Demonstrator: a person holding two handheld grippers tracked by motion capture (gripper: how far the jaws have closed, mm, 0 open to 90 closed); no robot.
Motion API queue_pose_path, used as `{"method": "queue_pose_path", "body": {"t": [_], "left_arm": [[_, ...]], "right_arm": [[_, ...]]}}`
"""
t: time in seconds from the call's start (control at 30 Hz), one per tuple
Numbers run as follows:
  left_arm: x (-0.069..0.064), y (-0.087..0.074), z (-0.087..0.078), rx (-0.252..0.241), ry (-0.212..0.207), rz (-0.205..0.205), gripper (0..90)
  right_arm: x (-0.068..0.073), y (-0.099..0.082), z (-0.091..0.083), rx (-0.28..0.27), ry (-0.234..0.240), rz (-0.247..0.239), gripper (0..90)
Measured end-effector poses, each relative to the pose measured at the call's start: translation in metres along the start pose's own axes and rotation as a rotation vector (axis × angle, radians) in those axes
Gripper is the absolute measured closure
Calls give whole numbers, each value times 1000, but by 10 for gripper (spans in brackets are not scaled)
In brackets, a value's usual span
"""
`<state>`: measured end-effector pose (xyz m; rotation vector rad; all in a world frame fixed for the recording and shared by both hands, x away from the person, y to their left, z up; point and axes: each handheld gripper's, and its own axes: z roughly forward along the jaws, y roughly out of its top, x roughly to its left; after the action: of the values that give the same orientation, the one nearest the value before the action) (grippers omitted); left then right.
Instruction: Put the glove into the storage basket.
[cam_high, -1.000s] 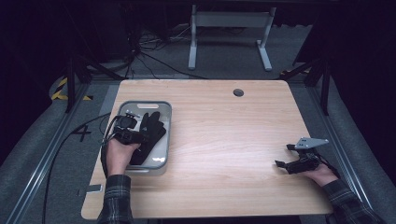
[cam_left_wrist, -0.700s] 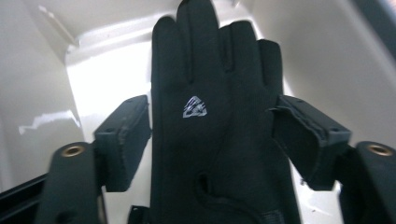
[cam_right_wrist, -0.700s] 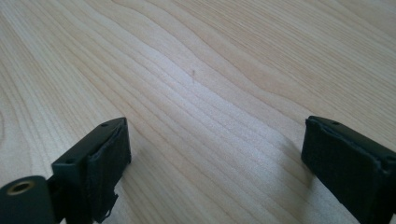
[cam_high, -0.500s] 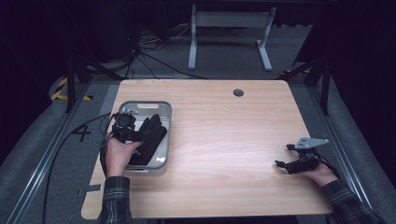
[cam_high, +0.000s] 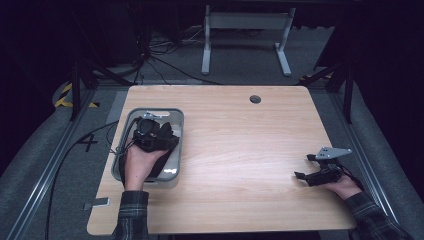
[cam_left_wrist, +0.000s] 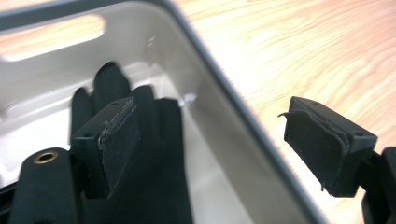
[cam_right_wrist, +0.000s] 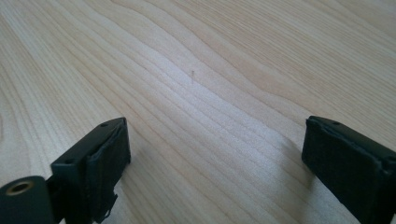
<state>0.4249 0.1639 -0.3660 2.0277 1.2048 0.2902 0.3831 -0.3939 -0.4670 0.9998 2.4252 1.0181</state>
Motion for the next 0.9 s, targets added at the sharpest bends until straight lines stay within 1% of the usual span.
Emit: {"method": "queue_pose_path", "body": {"t": [0.1, 0.2, 0.33, 0.37, 0.5, 0.53, 0.73, 0.9], "left_arm": [[-12, 5, 1, -9, -24, 22, 186], [-19, 8, 3, -17, -34, 37, 184], [-33, 12, 8, -25, -50, 68, 178], [-33, 12, 8, -25, -50, 68, 178], [-47, 16, 13, -34, -71, 88, 177], [-49, 16, 14, -34, -75, 86, 177], [-66, 17, 23, -41, -104, 109, 176], [-79, 16, 31, -41, -118, 121, 176]], "right_arm": [[0, 0, 0, 0, 0, 0, 84], [0, 0, 0, 0, 0, 0, 84], [0, 0, 0, 0, 0, 0, 84], [0, 0, 0, 0, 0, 0, 84], [0, 0, 0, 0, 0, 0, 84], [0, 0, 0, 0, 0, 0, 84], [0, 0, 0, 0, 0, 0, 84], [0, 0, 0, 0, 0, 0, 84]]}}
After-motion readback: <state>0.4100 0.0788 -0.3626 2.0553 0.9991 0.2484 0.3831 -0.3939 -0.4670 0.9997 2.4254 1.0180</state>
